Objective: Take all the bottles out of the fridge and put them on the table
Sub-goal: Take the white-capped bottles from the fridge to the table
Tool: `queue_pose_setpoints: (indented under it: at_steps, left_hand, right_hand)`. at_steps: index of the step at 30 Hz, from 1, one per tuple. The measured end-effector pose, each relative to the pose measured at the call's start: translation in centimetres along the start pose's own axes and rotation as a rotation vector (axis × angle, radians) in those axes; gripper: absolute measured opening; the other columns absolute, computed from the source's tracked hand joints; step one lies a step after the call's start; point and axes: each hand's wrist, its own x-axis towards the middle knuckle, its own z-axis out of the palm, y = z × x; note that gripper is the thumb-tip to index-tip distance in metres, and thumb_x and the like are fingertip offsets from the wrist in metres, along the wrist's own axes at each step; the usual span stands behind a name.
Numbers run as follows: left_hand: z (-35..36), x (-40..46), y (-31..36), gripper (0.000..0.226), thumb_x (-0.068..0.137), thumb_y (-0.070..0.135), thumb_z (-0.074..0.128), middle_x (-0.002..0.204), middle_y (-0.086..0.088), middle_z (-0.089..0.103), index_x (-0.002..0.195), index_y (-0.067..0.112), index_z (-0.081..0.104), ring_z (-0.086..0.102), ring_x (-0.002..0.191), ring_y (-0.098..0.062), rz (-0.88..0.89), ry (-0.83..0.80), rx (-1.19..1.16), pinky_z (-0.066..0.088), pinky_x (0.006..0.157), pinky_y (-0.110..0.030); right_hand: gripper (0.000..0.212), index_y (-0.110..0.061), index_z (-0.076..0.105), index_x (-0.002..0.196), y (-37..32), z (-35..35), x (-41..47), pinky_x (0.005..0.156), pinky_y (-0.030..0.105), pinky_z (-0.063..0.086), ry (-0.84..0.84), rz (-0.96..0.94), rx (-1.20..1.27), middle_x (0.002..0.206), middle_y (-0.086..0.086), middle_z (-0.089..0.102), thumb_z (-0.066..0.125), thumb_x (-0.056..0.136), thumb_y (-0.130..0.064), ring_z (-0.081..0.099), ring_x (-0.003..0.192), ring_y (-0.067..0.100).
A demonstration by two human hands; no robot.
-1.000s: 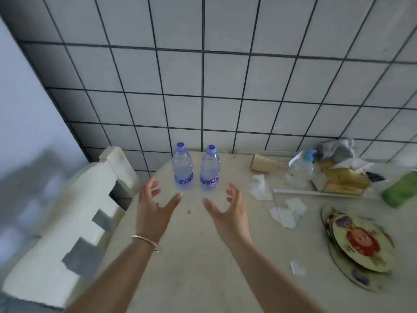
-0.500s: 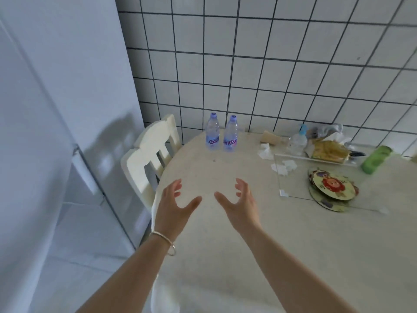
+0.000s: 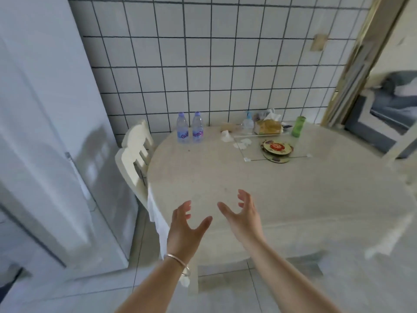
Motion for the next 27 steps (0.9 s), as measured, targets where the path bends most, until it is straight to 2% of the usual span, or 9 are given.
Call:
queue_pose_setpoints:
  at_steps: [3, 8, 13, 17, 21, 27]
  left_hand:
    - [-2.6, -3.6, -0.2, 0.072, 0.072, 0.042, 0.075, 0.124, 0.007, 0.049, 0.132, 0.022, 0.042, 0.053, 0.104, -0.010, 0.062, -0.020, 0.065, 0.043, 0.085, -0.025]
    - [-9.1, -7.9, 0.5, 0.073, 0.072, 0.048, 0.071, 0.127, 0.007, 0.046, 0.133, 0.025, 0.040, 0.052, 0.109, -0.009, 0.210, -0.034, 0.201, 0.049, 0.086, -0.030]
    - [-16.1, -12.8, 0.3, 0.073, 0.071, 0.047, 0.074, 0.126, 0.003, 0.049, 0.133, 0.022, 0.042, 0.055, 0.107, -0.012, 0.220, 0.149, 0.232, 0.049, 0.084, -0.032]
    - [-22.3, -16.2, -0.5, 0.079, 0.062, 0.060, 0.067, 0.122, 0.003, 0.053, 0.129, 0.023, 0.045, 0.057, 0.105, -0.013, 0.177, 0.325, 0.147, 0.052, 0.083, -0.039]
    - [-29.7, -17.7, -1.3, 0.068, 0.072, 0.044, 0.073, 0.120, 0.004, 0.052, 0.129, 0.024, 0.042, 0.057, 0.104, -0.013, 0.129, 0.449, 0.106, 0.051, 0.086, -0.045]
    - [-40.2, -16.8, -3.9, 0.067, 0.072, 0.044, 0.073, 0.116, 0.004, 0.054, 0.128, 0.025, 0.042, 0.059, 0.100, -0.015, 0.143, 0.553, 0.067, 0.050, 0.090, -0.044]
  right_hand:
    - [0.074, -0.026, 0.032, 0.137, -0.2, -1.0, -5.2, 0.100, 0.033, 0.040, 0.005, 0.005, -0.025, 0.138, -0.006, 0.043, 0.065, 0.076, -0.052, 0.044, 0.122, 0.012]
    - [0.077, -0.026, 0.027, 0.139, -3.1, -1.3, -11.3, 0.102, 0.032, 0.037, -0.015, -0.102, -0.027, 0.140, -0.008, 0.040, 0.064, 0.077, -0.052, 0.041, 0.125, 0.011]
    - [0.073, -0.027, 0.030, 0.138, -6.4, 1.6, -17.3, 0.099, 0.031, 0.039, -0.127, -0.219, -0.007, 0.138, -0.008, 0.041, 0.065, 0.078, -0.049, 0.044, 0.121, 0.010]
    - [0.072, -0.029, 0.031, 0.137, -9.2, 5.0, -22.7, 0.100, 0.037, 0.042, -0.272, -0.322, 0.036, 0.138, -0.010, 0.040, 0.067, 0.077, -0.047, 0.045, 0.118, 0.009]
    - [0.073, -0.032, 0.030, 0.137, -13.3, 8.7, -27.0, 0.103, 0.038, 0.041, -0.390, -0.406, 0.055, 0.138, -0.014, 0.041, 0.065, 0.076, -0.052, 0.044, 0.122, 0.008]
    - [0.071, -0.031, 0.032, 0.137, -20.2, 16.0, -30.8, 0.103, 0.036, 0.041, -0.431, -0.476, 0.079, 0.139, -0.012, 0.042, 0.064, 0.077, -0.051, 0.046, 0.121, 0.008]
